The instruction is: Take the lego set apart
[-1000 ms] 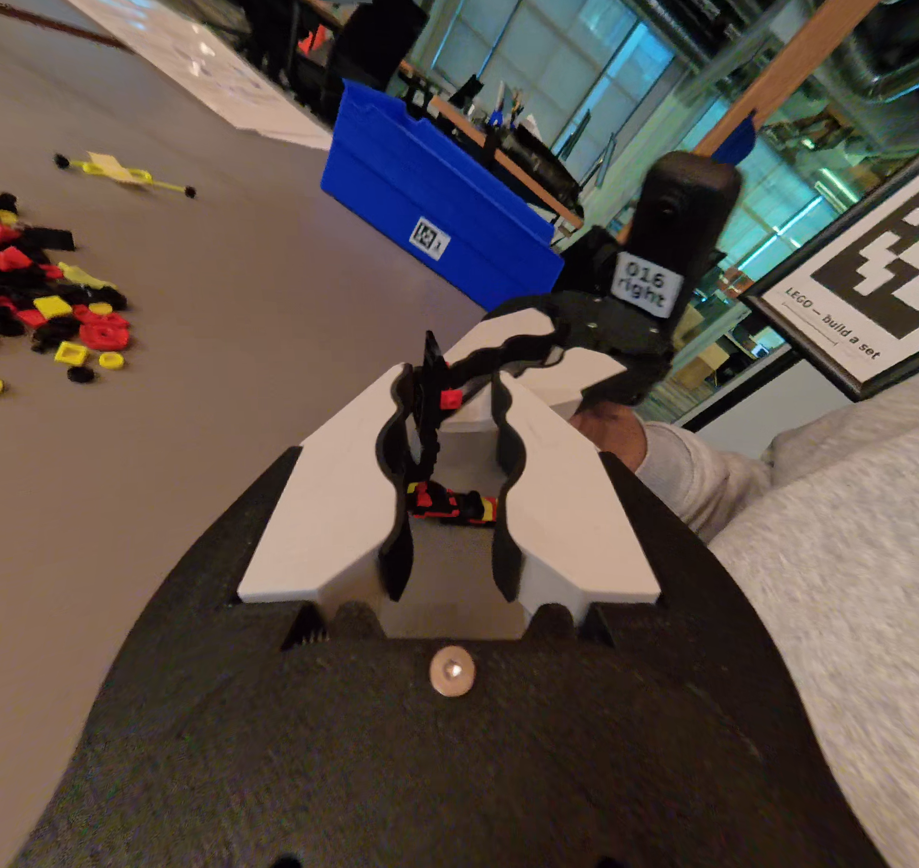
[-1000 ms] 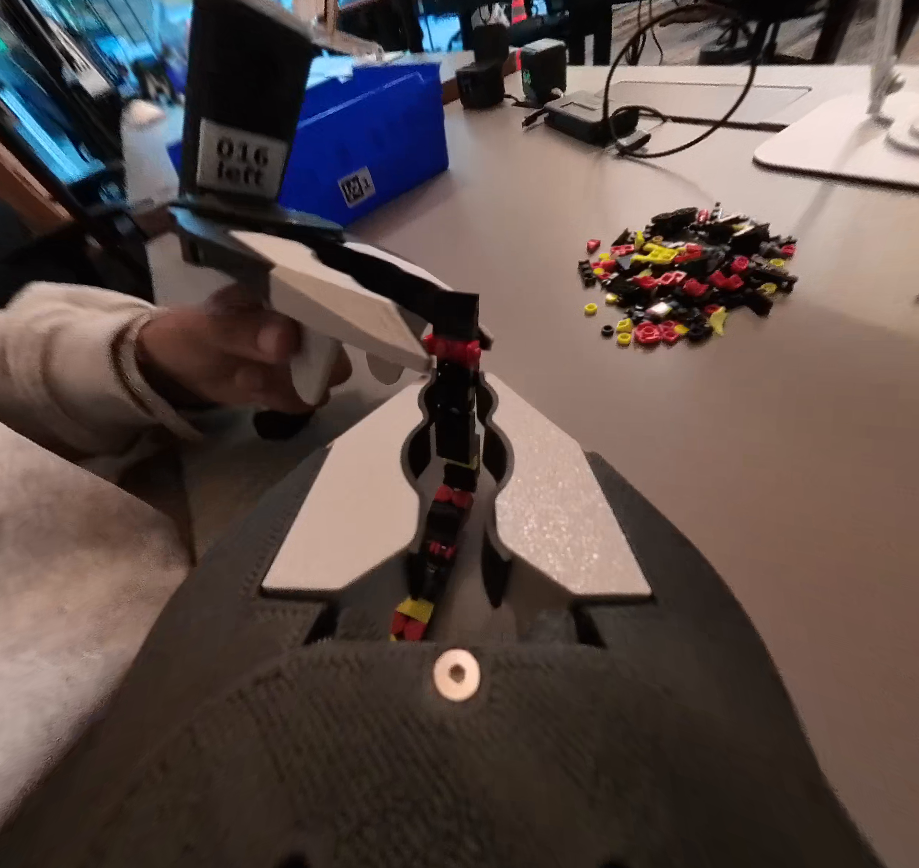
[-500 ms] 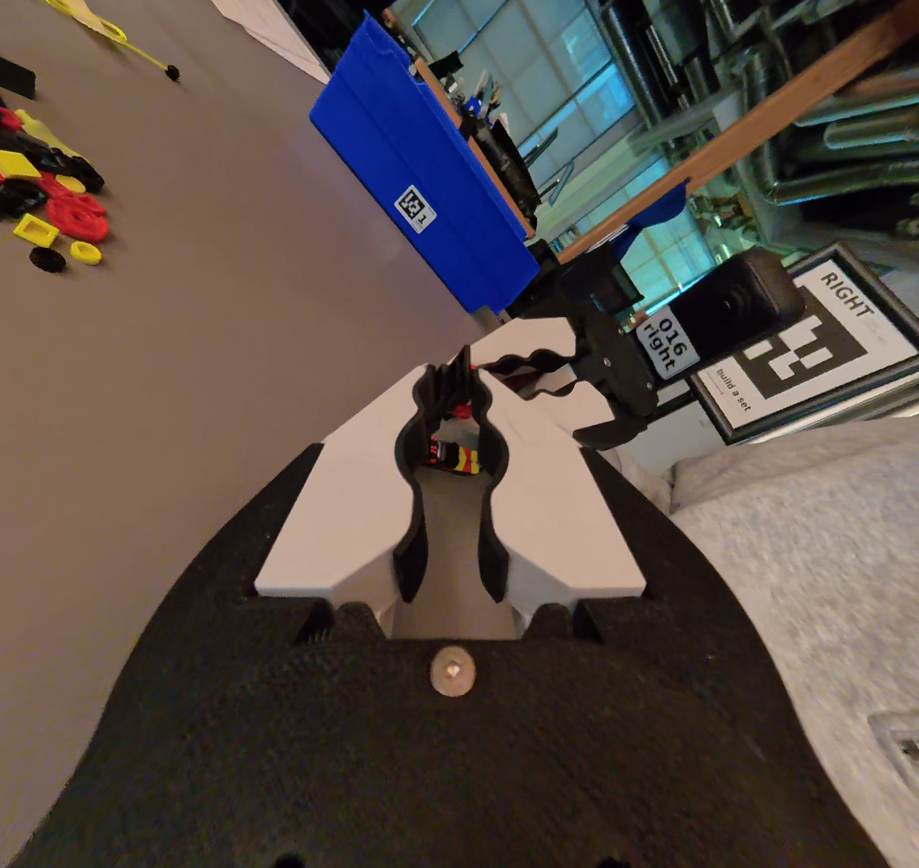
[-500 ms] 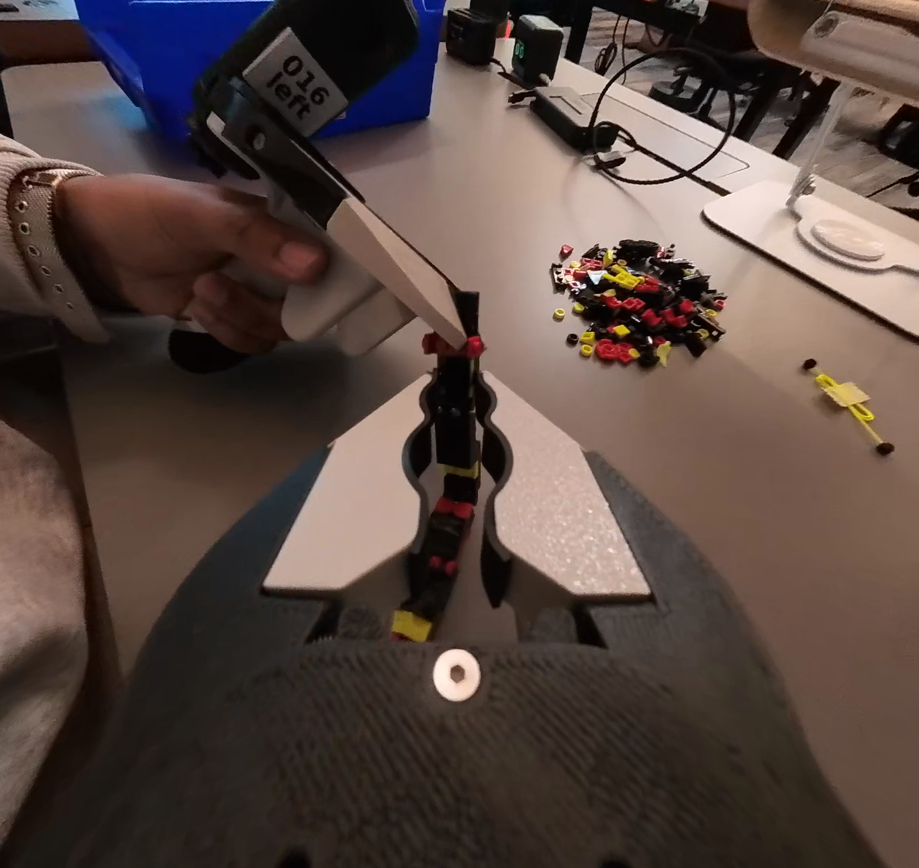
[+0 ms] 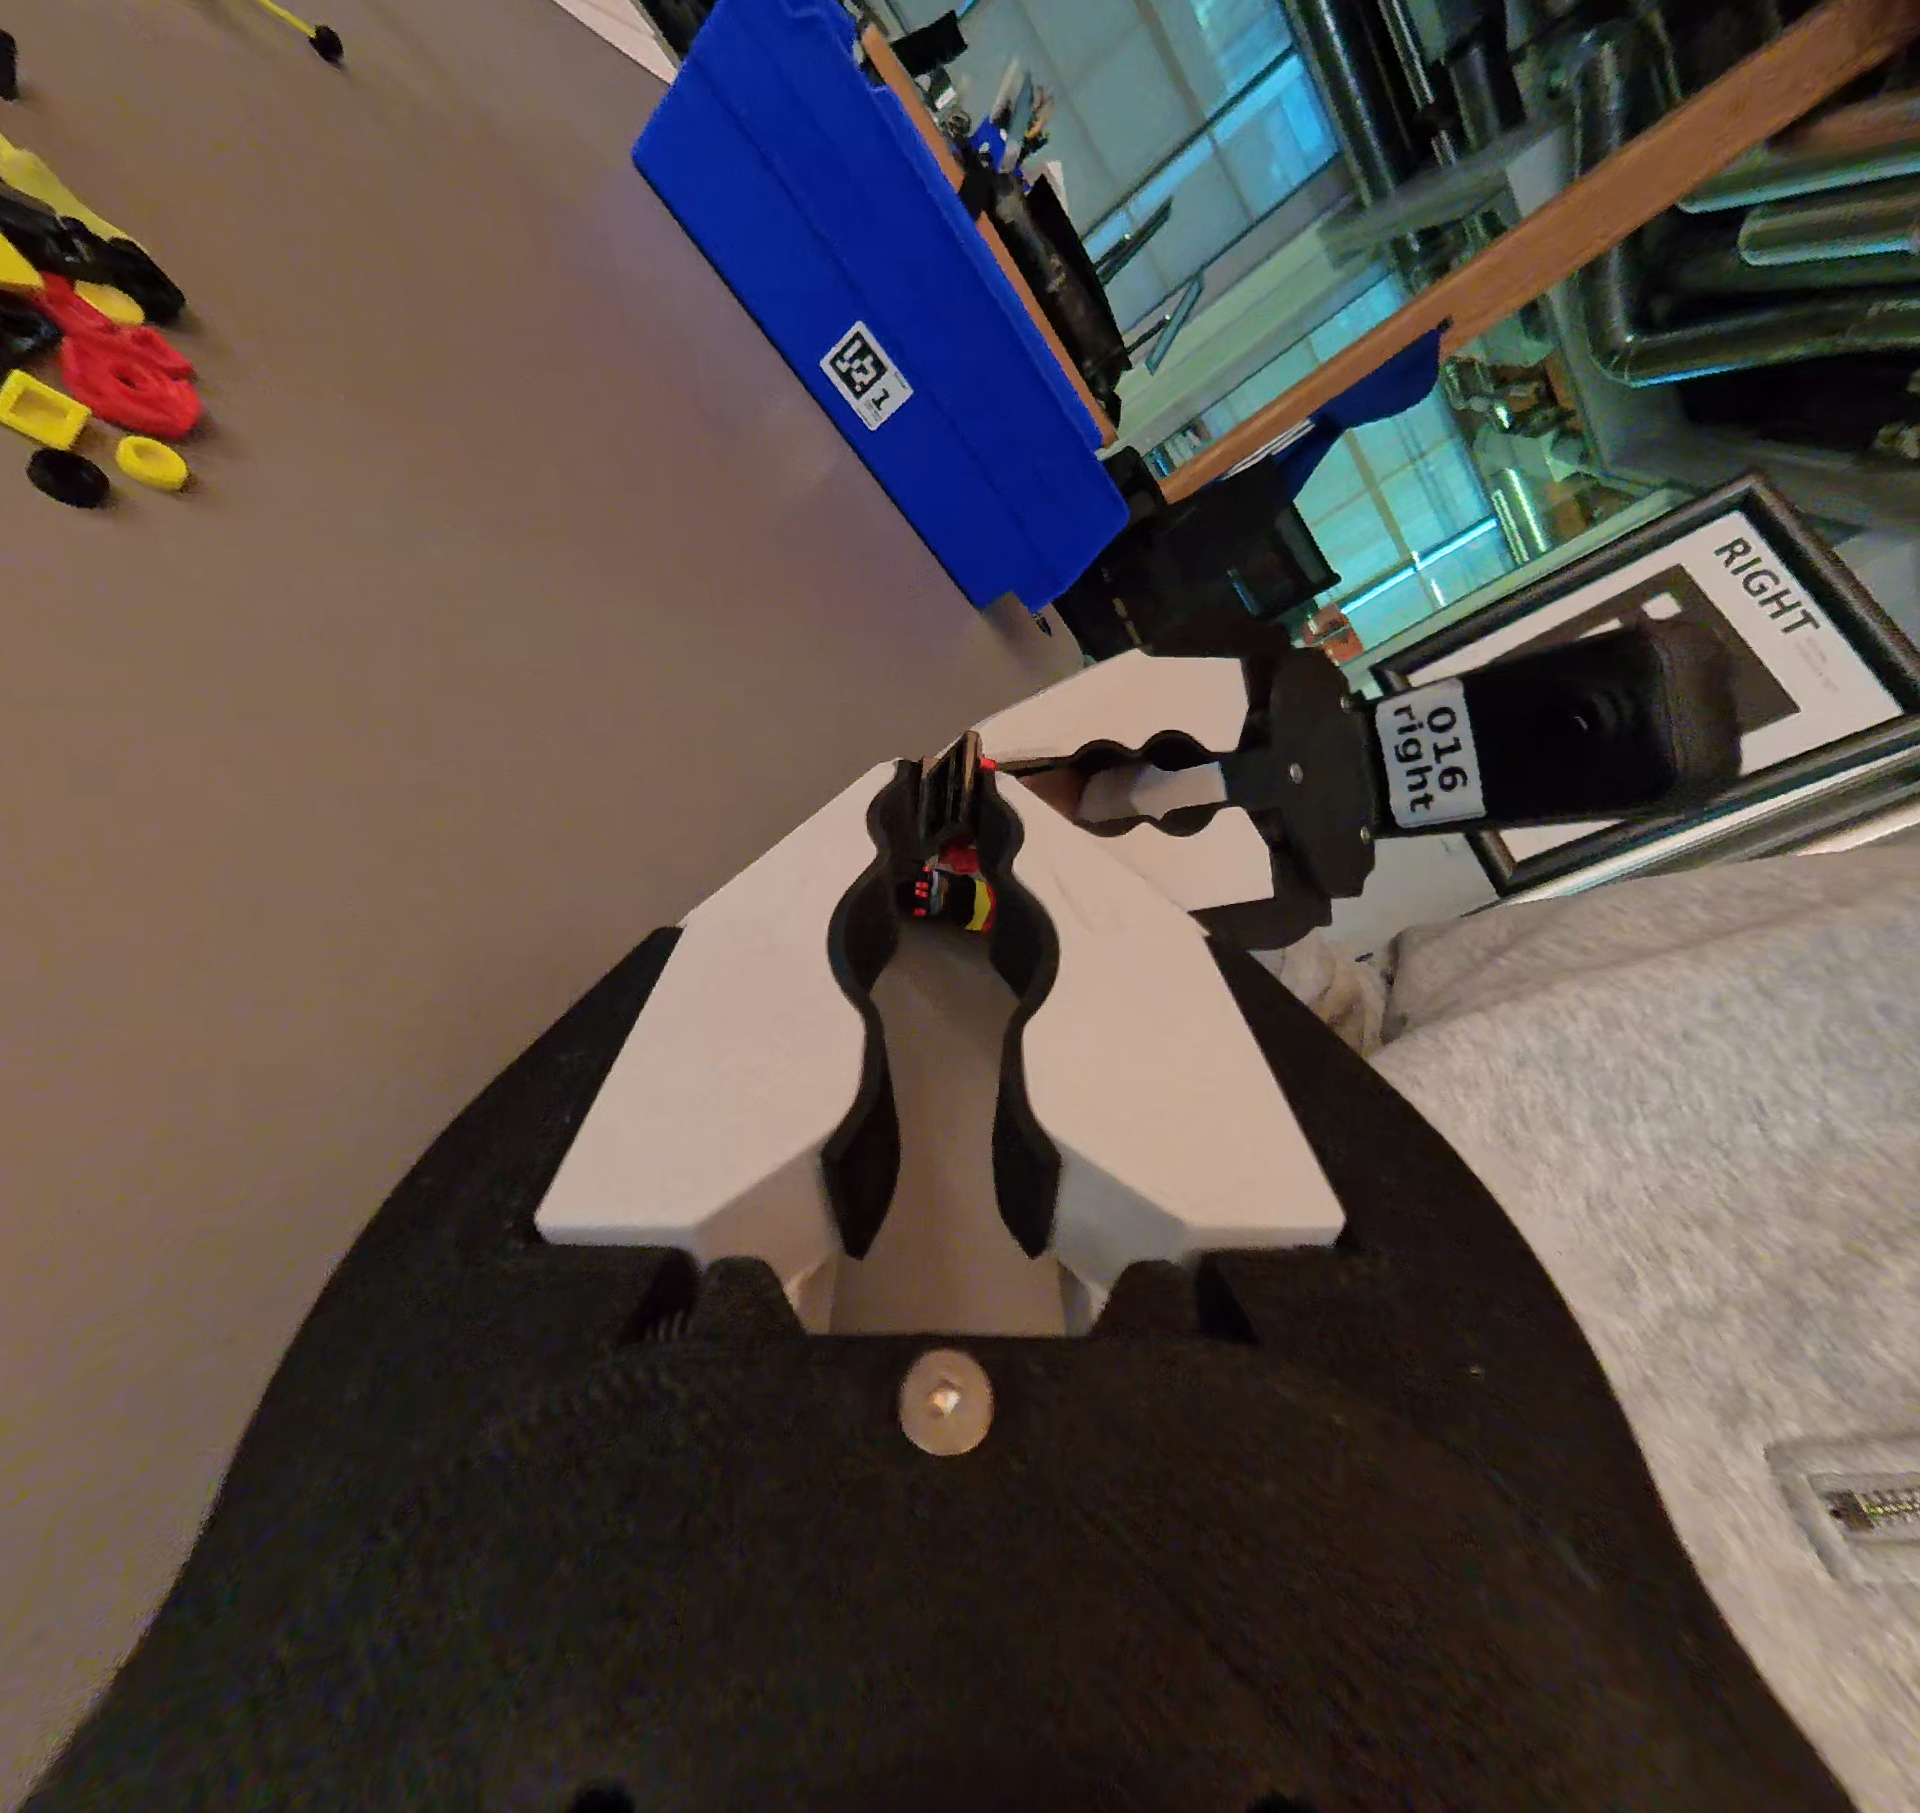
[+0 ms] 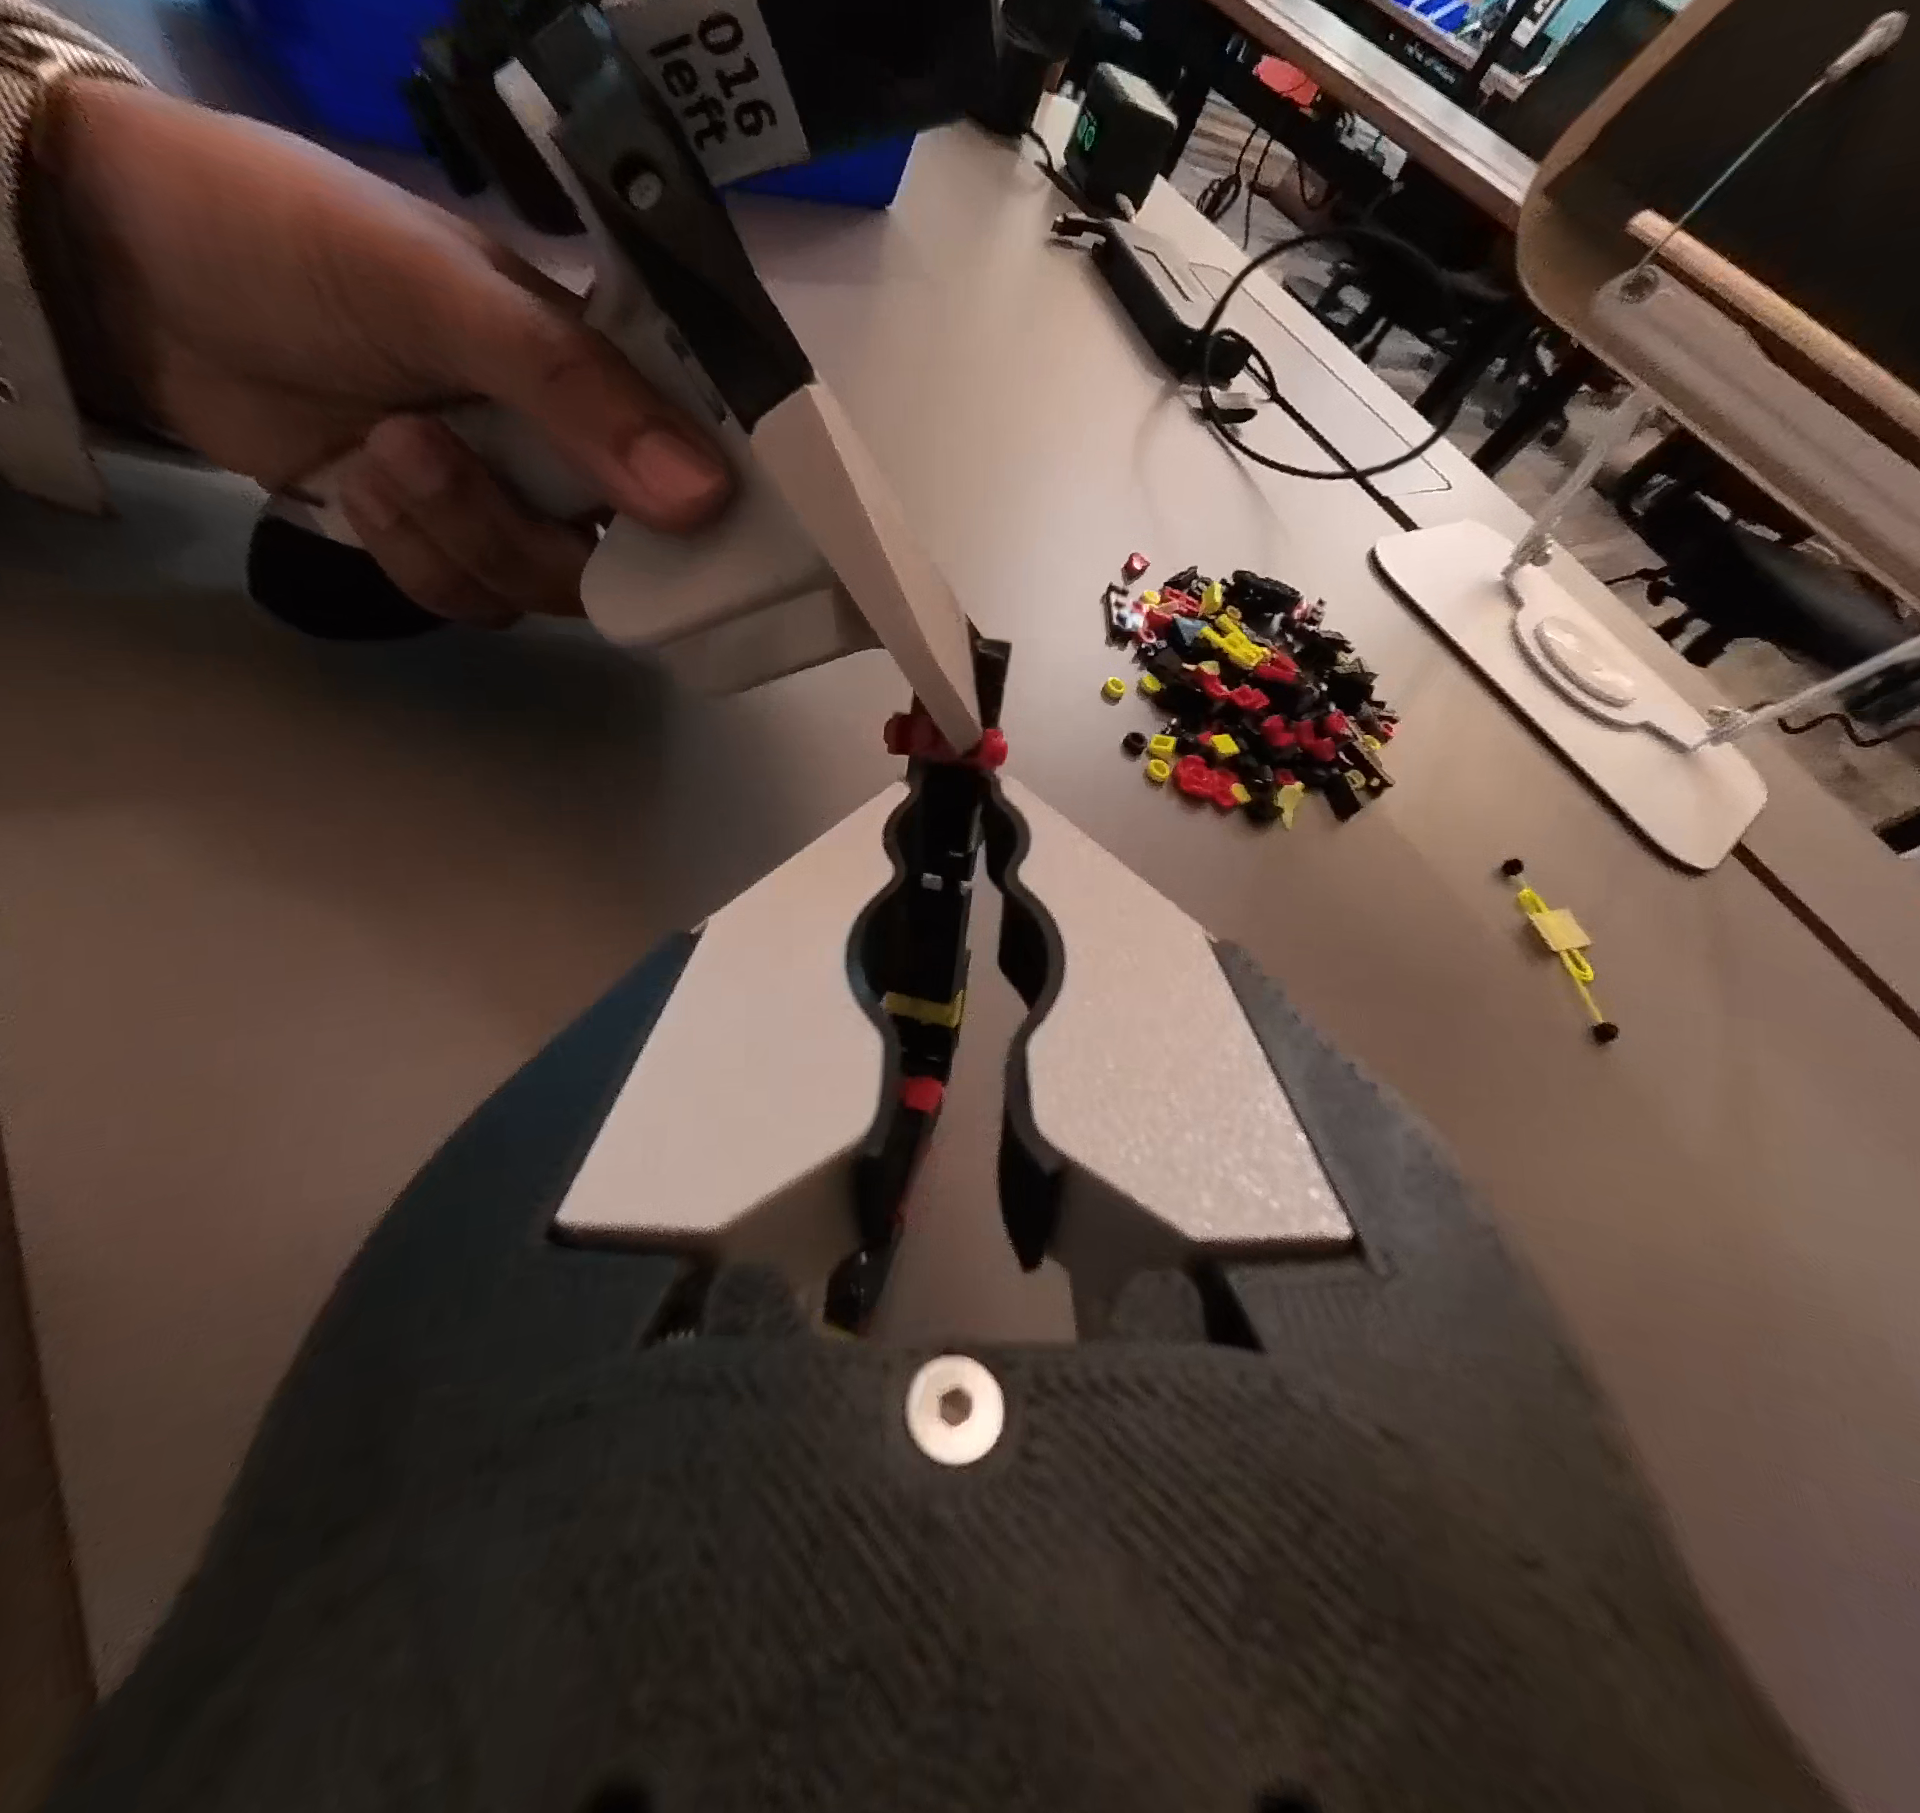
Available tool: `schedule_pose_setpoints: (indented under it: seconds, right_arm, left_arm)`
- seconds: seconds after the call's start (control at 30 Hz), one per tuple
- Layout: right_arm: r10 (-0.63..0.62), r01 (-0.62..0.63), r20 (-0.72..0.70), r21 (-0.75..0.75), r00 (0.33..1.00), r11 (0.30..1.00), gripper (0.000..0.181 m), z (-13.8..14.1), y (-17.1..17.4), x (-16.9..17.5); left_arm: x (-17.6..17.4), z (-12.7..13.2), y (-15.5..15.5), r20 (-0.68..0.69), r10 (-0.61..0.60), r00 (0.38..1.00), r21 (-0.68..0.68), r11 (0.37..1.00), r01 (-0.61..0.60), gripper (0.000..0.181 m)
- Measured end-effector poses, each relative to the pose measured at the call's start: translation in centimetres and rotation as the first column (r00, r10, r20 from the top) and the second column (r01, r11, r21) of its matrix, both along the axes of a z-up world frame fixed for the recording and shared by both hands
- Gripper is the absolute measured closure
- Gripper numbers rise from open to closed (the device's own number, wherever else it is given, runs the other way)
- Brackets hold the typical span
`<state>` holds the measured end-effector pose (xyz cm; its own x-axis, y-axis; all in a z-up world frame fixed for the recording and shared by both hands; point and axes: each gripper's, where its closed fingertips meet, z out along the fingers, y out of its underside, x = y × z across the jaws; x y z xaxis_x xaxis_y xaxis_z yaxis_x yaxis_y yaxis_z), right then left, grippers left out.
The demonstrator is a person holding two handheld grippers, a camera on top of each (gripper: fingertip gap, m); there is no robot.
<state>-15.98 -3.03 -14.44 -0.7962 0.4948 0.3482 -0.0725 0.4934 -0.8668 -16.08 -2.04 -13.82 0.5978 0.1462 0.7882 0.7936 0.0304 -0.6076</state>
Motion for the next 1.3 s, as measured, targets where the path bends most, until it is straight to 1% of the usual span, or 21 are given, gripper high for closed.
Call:
schedule_pose_setpoints:
  seconds: [0.17, 0.27, 0.33, 0.37, 0.4, 0.43, 0.47, 0.53, 0.57, 0.63, 0.7, 0.77, 0.87, 0.93, 1.0, 1.07, 1.1, 1.13, 1.2, 1.27, 1.3]
  right_arm:
    - [-0.039, 0.038, 0.071, 0.014, 0.997, 0.999, 0.175, 0.1, 0.2, -0.1]
    - [-0.074, 0.071, 0.047, 0.066, 0.996, 0.995, 0.176, 0.3, 0.7, -0.3]
    - [-0.082, 0.08, 0.038, 0.063, 0.996, 0.995, 0.175, 0.7, 0.8, -0.2]
    - [-0.058, 0.058, 0.033, -0.008, 0.998, 0.998, 0.175, 1.9, 0.6, 0.2]
    - [-0.043, 0.046, 0.034, -0.096, 0.999, 0.994, 0.176, 3.5, 0.6, 0.7]
    - [-0.053, 0.057, 0.035, -0.141, 0.998, 0.988, 0.176, 4.6, 0.9, 0.8]
    - [-0.081, 0.083, 0.024, -0.146, 0.996, 0.986, 0.176, 4.9, 1.5, 0.5]
    - [-0.113, 0.118, 0.041, -0.145, 0.993, 0.982, 0.176, 4.0, 2.5, -0.4]
    - [-0.09, 0.104, 0.079, -0.189, 0.993, 0.976, 0.176, 3.8, 2.4, -0.6]
    - [0.001, 0.065, 0.185, -0.353, 0.983, 0.934, 0.176, 4.3, 2.3, -0.5]
    - [0.102, 0.072, 0.3, -0.518, 0.949, 0.852, 0.176, 4.8, 2.6, -0.6]
    - [0.187, 0.11, 0.382, -0.635, 0.905, 0.765, 0.176, 4.9, 3.2, -1.0]
    - [0.285, 0.152, 0.44, -0.728, 0.852, 0.669, 0.177, 5.0, 3.8, -1.5]
    - [0.332, 0.179, 0.461, -0.765, 0.823, 0.619, 0.177, 5.1, 3.9, -1.6]
    - [0.385, 0.196, 0.473, -0.796, 0.792, 0.573, 0.177, 5.3, 3.7, -1.6]
    - [0.43, 0.199, 0.474, -0.816, 0.768, 0.543, 0.177, 5.4, 3.4, -1.4]
    - [0.445, 0.191, 0.47, -0.821, 0.762, 0.538, 0.177, 5.4, 3.3, -1.2]
    - [0.457, 0.174, 0.459, -0.825, 0.762, 0.537, 0.177, 5.5, 3.0, -1.0]
    - [0.471, 0.138, 0.436, -0.828, 0.766, 0.543, 0.177, 5.8, 2.6, -0.6]
    - [0.493, 0.137, 0.449, -0.827, 0.745, 0.545, 0.177, 5.6, 2.1, -0.3]
    - [0.516, 0.16, 0.475, -0.827, 0.712, 0.539, 0.177, 5.3, 1.8, -0.2]
  left_arm:
    - [-0.2, 0.0, 0.0, 0.001, 0.013, 1.0, 0.027, 1.0, -0.013, 0.172]
    - [-0.4, 0.2, 0.4, -0.023, 0.056, 0.998, 0.019, 0.998, -0.055, 0.172]
    - [-0.6, 0.3, 0.5, -0.027, 0.076, 0.997, 0.014, 0.997, -0.076, 0.171]
    - [-2.2, -0.9, -0.5, -0.055, 0.177, 0.983, -0.065, 0.981, -0.181, 0.173]
    - [-3.8, -1.6, -2.0, -0.087, 0.262, 0.961, -0.106, 0.957, -0.27, 0.172]
    - [-4.4, -0.4, -3.0, -0.051, 0.275, 0.96, -0.033, 0.96, -0.277, 0.172]
    - [-4.6, 0.6, -3.8, -0.016, 0.275, 0.961, 0.02, 0.961, -0.274, 0.172]
    - [-4.8, 1.5, -4.8, -0.054, 0.282, 0.958, 0.025, 0.959, -0.281, 0.172]
    - [-4.8, 1.2, -4.9, -0.073, 0.278, 0.958, -0.005, 0.96, -0.279, 0.173]
    - [-4.7, 0.2, -4.7, -0.069, 0.253, 0.965, -0.066, 0.964, -0.257, 0.172]
    - [-4.6, -0.6, -4.6, -0.034, 0.231, 0.972, -0.088, 0.969, -0.233, 0.171]
    - [-4.8, -1.3, -4.8, -0.01, 0.241, 0.971, -0.103, 0.965, -0.24, 0.168]
    - [-5.5, -1.6, -5.5, -0.018, 0.279, 0.96, -0.121, 0.953, -0.279, 0.144]
    - [-6.0, -1.2, -5.9, -0.077, 0.303, 0.95, -0.126, 0.942, -0.311, 0.13]
    - [-5.9, -0.1, -5.8, -0.16, 0.306, 0.938, -0.106, 0.94, -0.325, 0.124]
    - [-4.8, 1.5, -4.9, -0.246, 0.256, 0.935, -0.049, 0.96, -0.276, 0.125]
    - [-3.8, 2.3, -4.2, -0.279, 0.207, 0.938, -0.017, 0.975, -0.22, 0.132]
    - [-2.7, 3.0, -3.4, -0.289, 0.157, 0.944, 0.012, 0.987, -0.161, 0.136]
    - [-1.0, 4.0, -2.2, -0.283, 0.089, 0.955, 0.078, 0.994, -0.07, 0.133]
    - [-0.2, 4.7, -1.6, -0.36, 0.092, 0.928, 0.099, 0.993, -0.06, 0.131]
    - [0.5, 4.7, -1.2, -0.427, 0.074, 0.901, 0.071, 0.996, -0.048, 0.13]
